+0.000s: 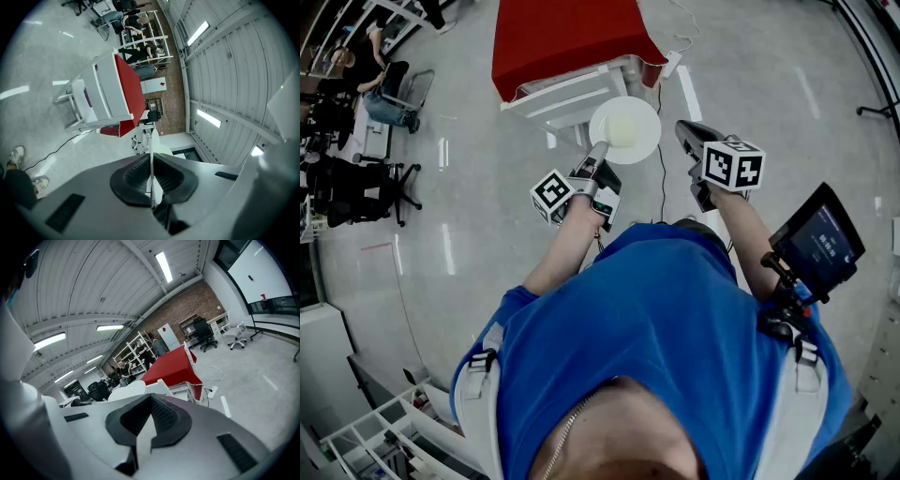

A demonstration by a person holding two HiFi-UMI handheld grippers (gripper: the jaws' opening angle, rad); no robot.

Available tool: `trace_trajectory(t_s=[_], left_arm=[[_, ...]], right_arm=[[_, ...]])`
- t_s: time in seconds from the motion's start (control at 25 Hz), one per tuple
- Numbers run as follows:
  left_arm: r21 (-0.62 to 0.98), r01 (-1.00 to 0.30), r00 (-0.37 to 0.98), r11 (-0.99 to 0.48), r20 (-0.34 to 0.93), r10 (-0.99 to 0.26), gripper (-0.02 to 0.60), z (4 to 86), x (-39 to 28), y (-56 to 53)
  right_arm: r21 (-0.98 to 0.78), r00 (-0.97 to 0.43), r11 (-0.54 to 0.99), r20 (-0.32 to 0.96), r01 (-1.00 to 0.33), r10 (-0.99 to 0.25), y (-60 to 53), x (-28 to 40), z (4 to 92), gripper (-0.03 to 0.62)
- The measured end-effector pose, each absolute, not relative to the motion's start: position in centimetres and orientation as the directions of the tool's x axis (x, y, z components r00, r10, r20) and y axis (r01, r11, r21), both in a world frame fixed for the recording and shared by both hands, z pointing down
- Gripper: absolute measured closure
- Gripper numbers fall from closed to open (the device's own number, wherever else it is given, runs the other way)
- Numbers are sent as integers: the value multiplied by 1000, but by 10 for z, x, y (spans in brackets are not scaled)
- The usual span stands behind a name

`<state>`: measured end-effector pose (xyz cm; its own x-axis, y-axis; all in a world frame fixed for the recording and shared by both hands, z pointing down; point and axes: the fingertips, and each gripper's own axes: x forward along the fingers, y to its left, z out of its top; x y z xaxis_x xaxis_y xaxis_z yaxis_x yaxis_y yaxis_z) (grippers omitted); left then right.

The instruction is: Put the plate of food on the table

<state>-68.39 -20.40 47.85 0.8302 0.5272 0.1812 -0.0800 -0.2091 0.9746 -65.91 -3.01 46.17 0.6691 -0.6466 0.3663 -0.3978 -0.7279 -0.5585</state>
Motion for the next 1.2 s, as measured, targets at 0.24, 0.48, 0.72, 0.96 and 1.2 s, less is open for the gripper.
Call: trace_trajectory(t_s=[0.24,0.48,0.72,0.96,1.2], left_arm=[[975,-73,829,-210,177,531,566,480,-681,-200],[976,-78,831,-206,177,528,566,481,-681,-199],[975,-83,834,-206,181,521,566,479,-685,-197],[975,-79,841,-205,176,512,566,478,-686,-190],[973,-86,847,-216,185,498,566,479,-682,-158]], right_arm=[[-556,671,-729,366,-399,-645,-26,-657,465,592],[-559,664,-725,367,-402,-651,-27,-658,466,592],[-564,667,-723,362,-400,-651,-25,-658,464,592],[-566,657,-711,352,-417,-666,-23,-659,462,592],[-575,647,-697,343,-429,-681,9,-653,463,592]])
